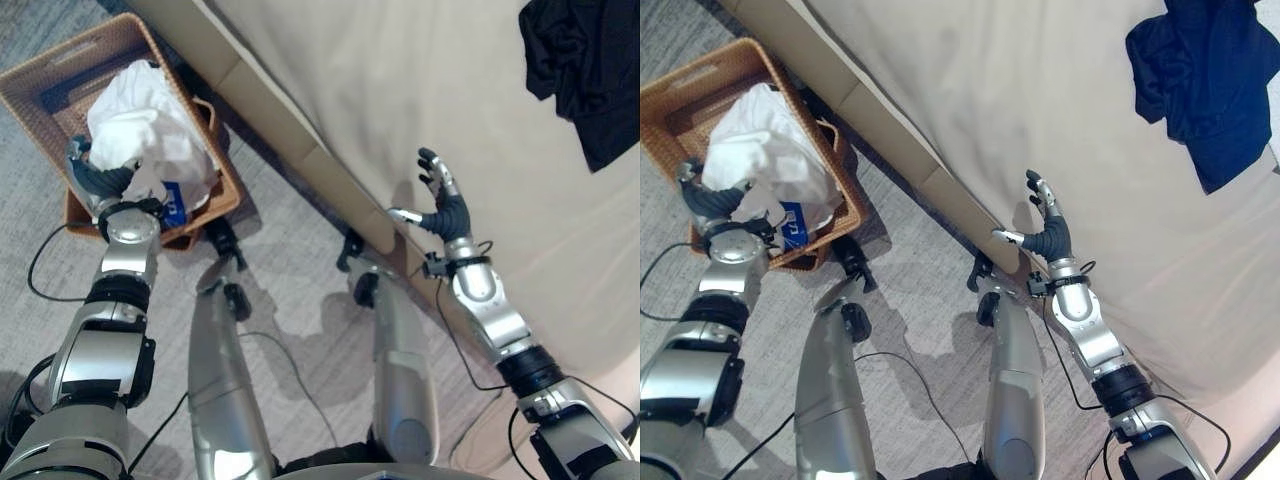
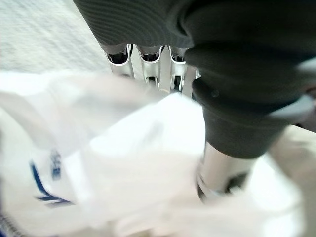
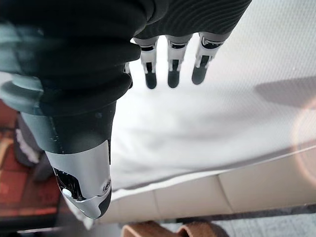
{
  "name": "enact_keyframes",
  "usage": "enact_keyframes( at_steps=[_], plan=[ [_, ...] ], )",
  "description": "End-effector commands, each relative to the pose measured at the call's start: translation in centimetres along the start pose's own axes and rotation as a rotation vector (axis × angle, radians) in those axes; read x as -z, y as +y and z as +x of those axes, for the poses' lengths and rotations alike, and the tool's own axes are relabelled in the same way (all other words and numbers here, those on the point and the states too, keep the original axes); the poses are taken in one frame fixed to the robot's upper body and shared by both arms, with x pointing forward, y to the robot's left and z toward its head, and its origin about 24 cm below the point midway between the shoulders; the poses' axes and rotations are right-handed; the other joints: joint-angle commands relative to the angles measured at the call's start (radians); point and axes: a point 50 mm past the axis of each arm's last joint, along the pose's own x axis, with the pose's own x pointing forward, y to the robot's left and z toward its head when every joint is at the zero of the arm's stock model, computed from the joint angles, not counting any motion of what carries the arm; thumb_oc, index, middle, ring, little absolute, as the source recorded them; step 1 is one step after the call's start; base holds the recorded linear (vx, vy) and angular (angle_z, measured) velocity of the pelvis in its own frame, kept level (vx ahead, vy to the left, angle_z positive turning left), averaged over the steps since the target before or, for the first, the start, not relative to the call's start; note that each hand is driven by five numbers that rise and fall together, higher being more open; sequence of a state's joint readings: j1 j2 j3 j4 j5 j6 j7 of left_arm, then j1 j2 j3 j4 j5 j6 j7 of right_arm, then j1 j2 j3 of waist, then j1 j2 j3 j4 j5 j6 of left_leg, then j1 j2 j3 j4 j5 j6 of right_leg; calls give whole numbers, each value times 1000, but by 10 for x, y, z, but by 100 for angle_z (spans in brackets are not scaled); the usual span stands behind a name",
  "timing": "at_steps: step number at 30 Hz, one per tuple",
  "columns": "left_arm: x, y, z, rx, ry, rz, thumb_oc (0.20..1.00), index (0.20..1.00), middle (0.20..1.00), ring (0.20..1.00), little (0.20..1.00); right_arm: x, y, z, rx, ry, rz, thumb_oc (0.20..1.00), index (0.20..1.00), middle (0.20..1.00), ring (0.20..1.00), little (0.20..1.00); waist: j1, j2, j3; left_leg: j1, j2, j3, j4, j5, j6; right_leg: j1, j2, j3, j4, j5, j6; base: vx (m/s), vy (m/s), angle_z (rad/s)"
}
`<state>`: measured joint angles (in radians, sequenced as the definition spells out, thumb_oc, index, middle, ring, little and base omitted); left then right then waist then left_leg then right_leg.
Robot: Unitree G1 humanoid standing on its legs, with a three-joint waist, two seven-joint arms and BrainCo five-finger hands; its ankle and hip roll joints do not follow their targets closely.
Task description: Pick up clothes into the bucket
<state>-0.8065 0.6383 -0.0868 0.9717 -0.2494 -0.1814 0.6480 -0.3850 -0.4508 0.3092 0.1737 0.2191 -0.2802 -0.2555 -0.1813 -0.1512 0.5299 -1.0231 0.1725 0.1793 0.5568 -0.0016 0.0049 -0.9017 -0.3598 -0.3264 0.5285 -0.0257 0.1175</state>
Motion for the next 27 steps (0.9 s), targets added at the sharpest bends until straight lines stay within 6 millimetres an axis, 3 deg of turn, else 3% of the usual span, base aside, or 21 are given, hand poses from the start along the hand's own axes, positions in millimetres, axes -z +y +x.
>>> enact_keyframes(
  at_steps=[1,6,10,13,16,17,18,20,23,24,25,27],
  plan=[
    [-2,25,16,-69,15,27,1000,1000,1000,1000,1000,-10,-9,-8,19,-71,41,1000,1000,1000,1000,1000,19,-48,-10,90,-21,-71,23,-143,-1,21,-47,33,-47,130,118,-16,42,-9],
    [17,19,11,10,162,-80,1000,1000,1000,1000,1000,2,-14,-11,40,-2,37,1000,1000,1000,1000,1000,25,-26,-10,178,-29,-53,-39,-131,-4,98,-51,27,-100,171,128,-9,39,-9],
    [26,13,4,8,254,-284,1000,1000,1000,1000,1000,5,-14,-12,43,22,33,1000,1000,1000,1000,1000,30,-18,-10,243,-35,-45,-79,-124,-8,157,-51,23,-136,191,133,2,7,-1],
    [34,-2,-18,53,250,-380,1000,1000,1000,1000,1000,9,-17,-16,65,46,24,1000,1000,1000,1000,1000,43,-4,-10,298,-41,-38,-118,-114,-11,210,-57,8,-167,204,135,11,4,0],
    [52,-16,-57,131,237,-413,1000,1000,1000,1000,1000,15,-24,-20,101,79,-10,1000,1000,1000,1000,1000,64,5,-10,377,-54,-23,-161,-102,-17,285,-61,-2,-211,219,133,17,8,0],
    [53,-16,-58,131,238,-411,1000,1000,1000,1000,1000,16,-24,-21,101,82,-11,1000,1000,1000,1000,1000,65,6,-10,382,-54,-22,-164,-102,-17,289,-60,-2,-213,220,133,70,25,-7],
    [50,-27,-82,214,171,-404,1000,1000,1000,1000,1000,19,-30,-25,139,97,-16,1000,1000,1000,1000,1000,74,9,-10,432,-59,-13,-182,-101,-18,332,-66,-4,-230,232,134,45,10,-5],
    [50,-28,-92,255,144,-377,1000,1000,1000,1000,1000,22,-33,-27,151,108,-22,1000,1000,1000,1000,1000,79,11,-10,457,-60,-8,-190,-103,-16,353,-67,-3,-234,238,135,76,13,-6],
    [46,-35,-118,468,-8,-255,1000,1000,1000,1000,1000,30,-36,-35,177,143,16,1000,1000,1000,1000,1000,100,12,-10,606,-49,29,-236,-113,-15,423,-82,-10,-223,258,141,108,57,-11],
    [45,-32,-122,514,-30,-266,1000,1000,1000,1000,1000,34,-35,-37,175,155,36,1000,1000,1000,1000,1000,114,8,-10,649,-38,55,-243,-120,-15,442,-90,-52,-201,262,143,47,82,-23],
    [45,-32,-122,514,-30,-266,1000,1000,1000,1000,1000,34,-34,-37,175,155,36,1000,1000,1000,1000,1000,114,7,-10,650,-38,55,-244,-119,-15,442,-90,-52,-202,262,143,30,106,-48],
    [43,-30,-136,639,-46,-324,1000,1000,1000,1000,1000,43,-28,-37,157,200,96,1000,1000,1000,1000,1000,147,-4,-10,747,-12,121,-257,-127,-24,537,-102,-202,-218,243,137,59,38,-75]
  ],
)
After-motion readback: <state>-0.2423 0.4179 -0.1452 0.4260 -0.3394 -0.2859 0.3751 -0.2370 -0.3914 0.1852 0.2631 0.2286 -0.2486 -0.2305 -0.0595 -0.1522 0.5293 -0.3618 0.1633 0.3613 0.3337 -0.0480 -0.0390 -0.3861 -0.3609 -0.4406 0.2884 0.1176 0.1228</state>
